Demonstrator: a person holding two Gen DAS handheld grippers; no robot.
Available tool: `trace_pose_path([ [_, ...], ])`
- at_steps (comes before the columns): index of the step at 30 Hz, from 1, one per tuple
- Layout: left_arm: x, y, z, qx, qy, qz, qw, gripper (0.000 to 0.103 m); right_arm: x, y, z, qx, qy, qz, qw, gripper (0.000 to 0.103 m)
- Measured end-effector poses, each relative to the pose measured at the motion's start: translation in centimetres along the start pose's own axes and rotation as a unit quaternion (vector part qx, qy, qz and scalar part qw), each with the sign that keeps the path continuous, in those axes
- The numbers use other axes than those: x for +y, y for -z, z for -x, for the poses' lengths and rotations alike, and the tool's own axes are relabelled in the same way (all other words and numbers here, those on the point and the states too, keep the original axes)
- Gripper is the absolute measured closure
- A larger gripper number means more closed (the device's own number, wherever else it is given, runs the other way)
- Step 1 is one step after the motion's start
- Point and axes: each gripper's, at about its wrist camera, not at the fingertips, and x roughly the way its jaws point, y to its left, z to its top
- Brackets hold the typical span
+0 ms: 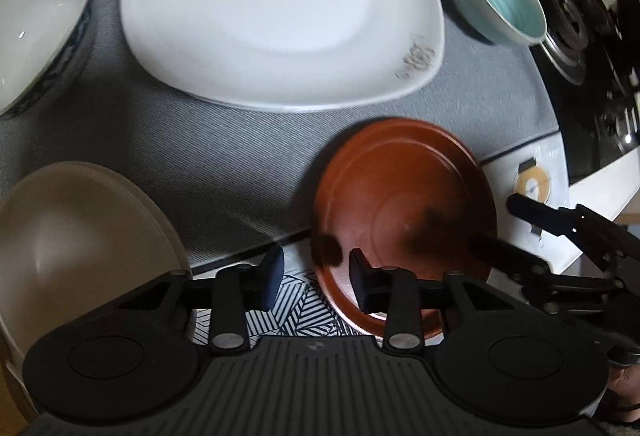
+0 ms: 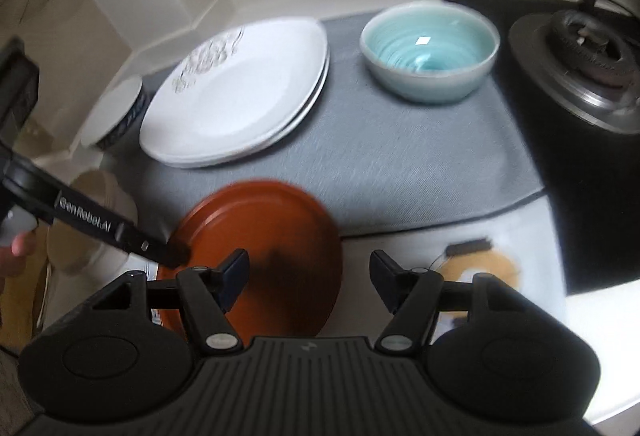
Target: Organize plates and bowls
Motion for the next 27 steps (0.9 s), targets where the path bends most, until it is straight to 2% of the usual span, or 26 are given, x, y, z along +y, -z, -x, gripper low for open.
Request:
trace_pose_path([
  [1,-0.2,0.1,-0.5,0.008,0.0,0.002,1.0,0.088,0.1,0.2,-0.4,0.009,0.004,0.0,1.0,0.038],
  [2,-0.3,0.1,-0.9,0.016,0.004,0.014,0.9998,0.091,0.2,0.4,-0.8,0.018,0.007,0.0,1.0,0.055],
  [4,-0.4,0.3,-0.4,0.001,-0.004,0.019,0.9998,0.092,0.1,0.6,-0.9,0.022,0.022,-0.003,1.0,0.085],
  [5,-0.7,0.5,0.2,-0.016,-0.011,0.008,0.9998,0.092,0.1,0.5,-0.8,0.019,0.025,-0.004,0.999,0.091],
  [7,-1.1,0.6,0.9,-0.036,-0.011,-0.006,0.9993,0.092,-0.2,0.3,-0.1,0.007,0.015,-0.014,1.0,0.091],
  [9,-0.8,0.5,0.3,-0.021,0.002,-0.001,0.9998,0.091,-0.5,0.1,0.2,0.002,0.019,-0.018,1.0,0.091],
  [11,-0.2,0.4,-1.0,0.004,0.011,0.018,0.9998,0.083,-0.9,0.2,-0.3,0.014,0.02,-0.024,0.999,0.089],
  [12,-0.2,0.5,-0.9,-0.01,0.019,0.017,0.9996,0.078,-1.0,0.3,-0.6,0.021,0.017,-0.03,0.999,0.088],
  [14,-0.6,0.5,-1.3,-0.014,0.015,0.001,0.9998,0.078,-1.0,0.7,-0.8,0.017,0.01,-0.031,0.999,0.074],
  [15,-1.0,0.7,-1.4,-0.015,0.01,-0.004,0.9998,0.078,-0.9,0.8,-0.8,0.016,0.007,-0.027,0.999,0.072],
  [17,-2.0,0.9,-1.5,-0.014,0.0,-0.005,0.9999,0.084,-0.4,0.9,-0.7,0.017,0.015,-0.019,1.0,0.074],
  [20,-3.5,1.2,-0.6,-0.038,-0.028,-0.028,0.9985,0.084,0.3,0.8,-0.1,0.017,0.02,-0.005,1.0,0.087],
  [23,-3.9,1.1,1.5,-0.062,-0.03,-0.038,0.9969,0.084,0.4,0.4,1.1,0.008,0.013,-0.01,1.0,0.086],
  [27,-4.3,0.8,3.5,-0.074,-0.021,-0.046,0.9959,0.084,0.0,-0.6,3.1,-0.005,0.002,-0.036,0.999,0.086],
])
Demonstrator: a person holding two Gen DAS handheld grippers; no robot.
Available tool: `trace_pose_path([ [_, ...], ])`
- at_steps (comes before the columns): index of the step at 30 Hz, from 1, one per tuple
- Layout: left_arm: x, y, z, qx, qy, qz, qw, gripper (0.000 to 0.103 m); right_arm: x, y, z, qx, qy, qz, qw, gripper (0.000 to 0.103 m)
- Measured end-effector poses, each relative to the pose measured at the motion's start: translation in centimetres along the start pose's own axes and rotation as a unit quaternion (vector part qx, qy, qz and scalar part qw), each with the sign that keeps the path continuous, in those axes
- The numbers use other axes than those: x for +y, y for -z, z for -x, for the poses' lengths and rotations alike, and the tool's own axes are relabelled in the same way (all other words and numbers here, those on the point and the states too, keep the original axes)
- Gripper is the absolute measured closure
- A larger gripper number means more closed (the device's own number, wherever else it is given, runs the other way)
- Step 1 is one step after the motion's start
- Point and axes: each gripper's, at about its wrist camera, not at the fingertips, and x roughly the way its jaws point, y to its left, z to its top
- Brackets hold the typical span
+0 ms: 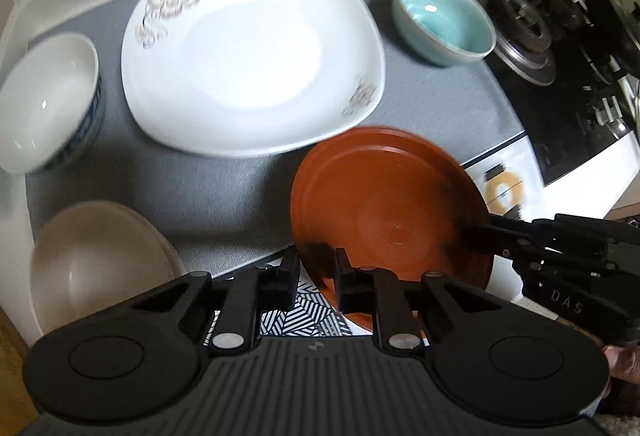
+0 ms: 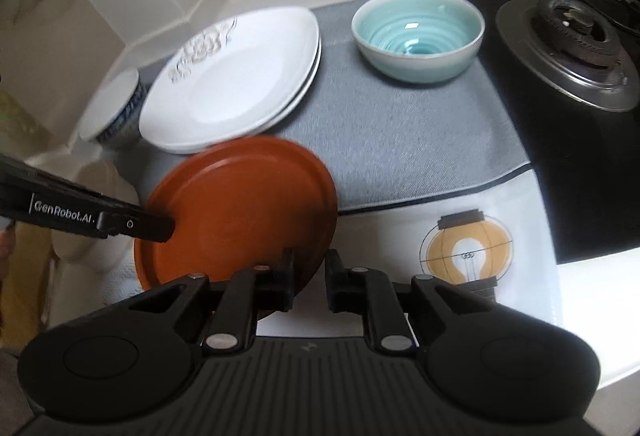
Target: Organize plates and bowls
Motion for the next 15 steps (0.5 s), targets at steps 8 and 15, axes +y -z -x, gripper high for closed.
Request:
trace_pose_path([
  [8,-1.1,-0.1,5.9,-0.073,-0.033,-0.048,0.9956,0.083,1.2,-2.8,3.4,-0.033,0.0,0.002,0.999,0.088],
  [15,-0.3,-0.3,9.9,-0.099,-0.032,-0.03,0.9941,0.083,4.3,-5.0,6.4,-0.062,0.005,0.036,0.997,0.087],
])
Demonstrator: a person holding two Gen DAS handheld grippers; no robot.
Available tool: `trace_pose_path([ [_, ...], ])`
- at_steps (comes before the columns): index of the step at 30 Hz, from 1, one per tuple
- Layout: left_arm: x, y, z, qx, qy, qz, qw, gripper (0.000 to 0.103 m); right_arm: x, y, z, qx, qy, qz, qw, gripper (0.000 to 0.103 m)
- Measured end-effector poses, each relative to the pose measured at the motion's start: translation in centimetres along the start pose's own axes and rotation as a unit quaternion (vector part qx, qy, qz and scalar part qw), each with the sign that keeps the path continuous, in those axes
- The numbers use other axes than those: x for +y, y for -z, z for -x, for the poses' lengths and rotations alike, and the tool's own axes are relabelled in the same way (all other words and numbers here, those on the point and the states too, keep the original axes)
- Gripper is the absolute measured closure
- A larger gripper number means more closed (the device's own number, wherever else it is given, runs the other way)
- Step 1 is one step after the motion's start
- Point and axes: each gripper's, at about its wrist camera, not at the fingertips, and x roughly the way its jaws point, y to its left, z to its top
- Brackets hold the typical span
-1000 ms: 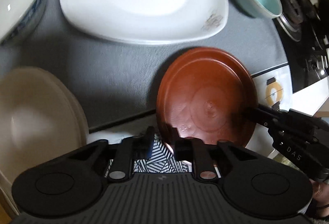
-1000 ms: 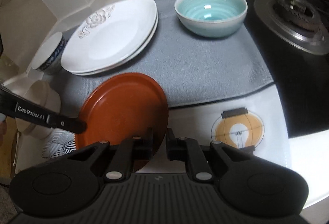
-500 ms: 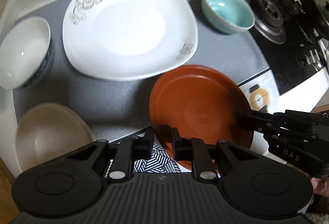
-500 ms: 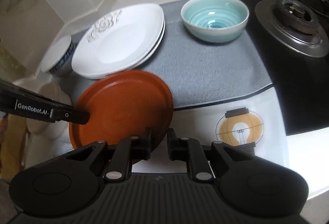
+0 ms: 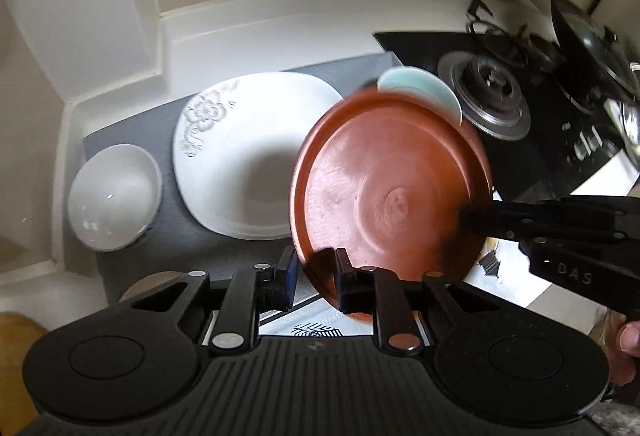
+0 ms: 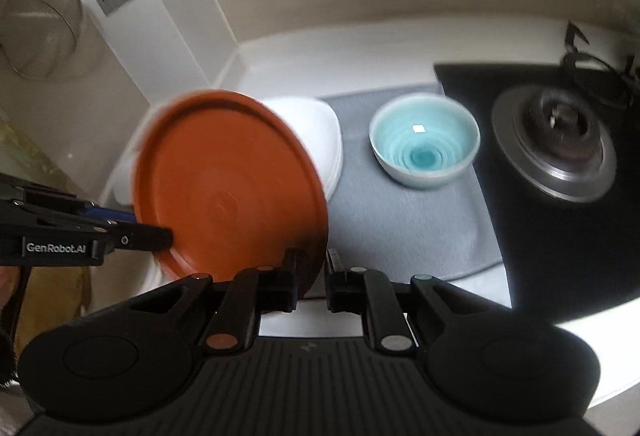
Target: Organize plates and bowls
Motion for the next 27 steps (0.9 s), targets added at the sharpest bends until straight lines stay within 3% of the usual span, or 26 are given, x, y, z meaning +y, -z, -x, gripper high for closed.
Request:
trace_pose_path([
  [6,2.6,-1.8,4.0,0.001,0.025,0.027,0.9993,0.083,3.1,-3.4,3.6,-0.023,-0.012,0.017,1.0,0.089],
  [10,3.3,-3.1,4.7,-0.024,-0.011,0.014,0.9996,0.082,5.2,-6.4,3.9,-0.04,-0.021,0.055,0.997,0.089],
  [12,3.5,-4.1,3.2,-0.007,-0.023,0.011,0.9996,0.08,5.8,-7.7,2.6,-0.044,-0.016,0.078,0.996,0.089],
  [17,5.9,-5.5,-0.8,0.017,-0.005,0.084,0.9963,0.078,4.7,-10.5,-2.0,-0.045,-0.014,0.064,0.997,0.09],
  [27,7.7,-7.0,-5.5,0.04,-0.026,0.091,0.9947,0.078,4.0,-10.4,-9.1,-0.007,0.011,0.061,0.998,0.09],
])
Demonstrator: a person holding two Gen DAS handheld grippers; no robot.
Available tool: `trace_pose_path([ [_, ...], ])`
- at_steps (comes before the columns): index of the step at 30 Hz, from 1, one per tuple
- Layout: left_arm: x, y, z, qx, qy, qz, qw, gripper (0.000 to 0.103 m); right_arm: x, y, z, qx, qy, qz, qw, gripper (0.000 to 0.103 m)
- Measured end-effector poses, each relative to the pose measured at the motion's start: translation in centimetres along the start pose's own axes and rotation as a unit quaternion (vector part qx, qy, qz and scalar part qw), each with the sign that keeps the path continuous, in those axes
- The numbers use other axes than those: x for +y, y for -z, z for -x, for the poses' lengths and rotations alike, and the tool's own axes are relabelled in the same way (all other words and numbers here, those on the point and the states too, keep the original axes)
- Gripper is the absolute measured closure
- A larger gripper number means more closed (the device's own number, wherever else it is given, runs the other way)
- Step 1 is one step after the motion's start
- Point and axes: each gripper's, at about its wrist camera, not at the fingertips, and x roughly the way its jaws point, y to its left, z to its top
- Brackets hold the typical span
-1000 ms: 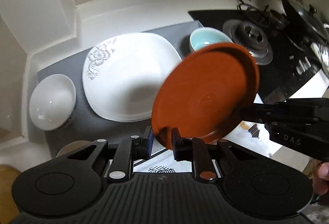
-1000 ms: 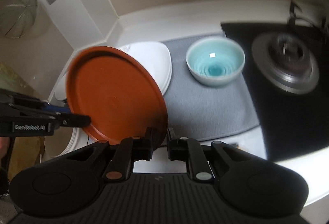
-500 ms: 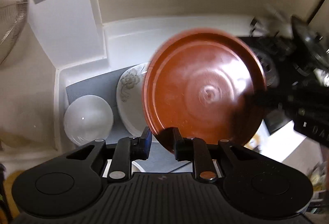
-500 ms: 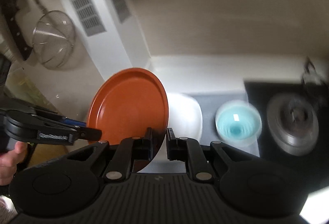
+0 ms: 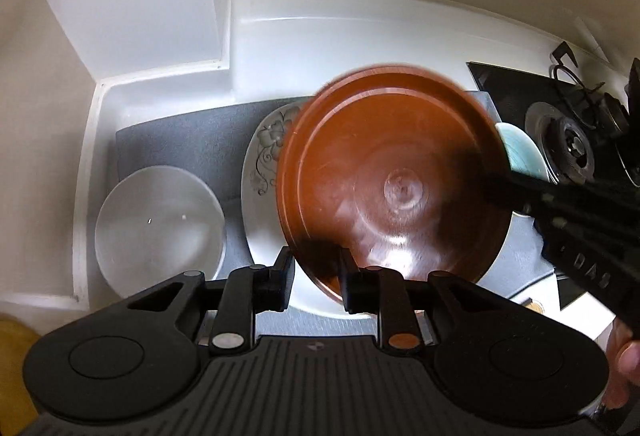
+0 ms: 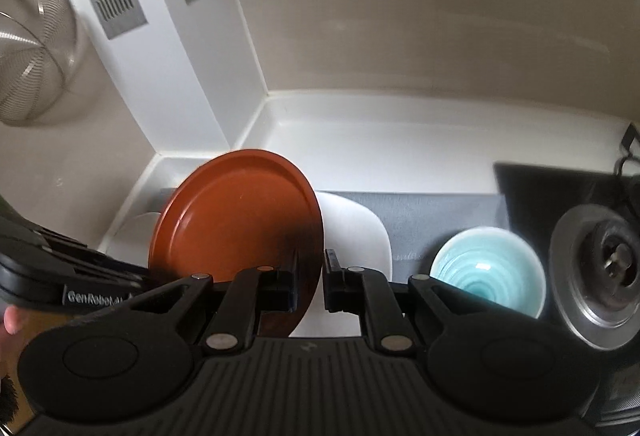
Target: Organize plates and bowls
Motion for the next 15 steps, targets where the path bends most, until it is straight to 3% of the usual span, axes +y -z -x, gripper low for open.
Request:
trace_pose_path([
  [9,0.4,-2.6,-2.3,-0.019,-0.019,0.001,0.9996,0.078,0.4,1.2,-4.2,0.027,0.033,0.019,0.999,0.089],
  [15,0.6,-2.9,-4.7,-0.008,-0.019,0.001,0.9998,0.078,-0.2,1.4,-6.3,0.039,0.046,0.011,0.998,0.089],
])
